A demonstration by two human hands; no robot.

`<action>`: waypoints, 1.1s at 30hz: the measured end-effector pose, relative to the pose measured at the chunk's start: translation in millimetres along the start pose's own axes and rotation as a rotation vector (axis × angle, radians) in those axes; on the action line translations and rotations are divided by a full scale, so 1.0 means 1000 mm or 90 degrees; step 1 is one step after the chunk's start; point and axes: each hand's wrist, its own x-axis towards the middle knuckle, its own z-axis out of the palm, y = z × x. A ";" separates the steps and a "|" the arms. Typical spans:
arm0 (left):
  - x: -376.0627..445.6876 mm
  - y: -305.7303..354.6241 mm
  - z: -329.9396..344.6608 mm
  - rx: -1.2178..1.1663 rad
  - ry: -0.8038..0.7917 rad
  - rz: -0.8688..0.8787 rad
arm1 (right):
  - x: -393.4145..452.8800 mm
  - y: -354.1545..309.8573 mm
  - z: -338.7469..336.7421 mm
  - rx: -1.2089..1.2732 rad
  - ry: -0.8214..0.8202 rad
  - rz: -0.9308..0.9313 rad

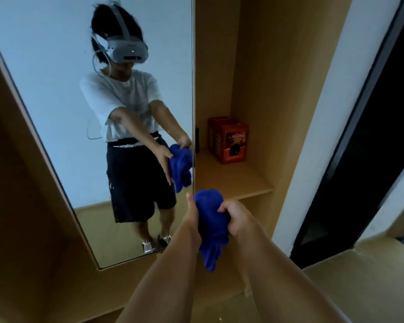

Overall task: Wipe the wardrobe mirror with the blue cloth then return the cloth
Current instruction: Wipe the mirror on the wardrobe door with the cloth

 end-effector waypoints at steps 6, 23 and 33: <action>-0.018 0.002 -0.027 -0.055 -0.096 0.029 | -0.019 -0.010 0.019 -0.066 -0.057 -0.024; -0.078 -0.002 -0.066 -0.092 -0.049 0.196 | -0.056 0.009 0.041 -0.127 -0.259 -0.024; -0.103 0.059 -0.114 0.028 0.056 0.461 | -0.084 -0.008 0.099 -0.207 -0.313 -0.123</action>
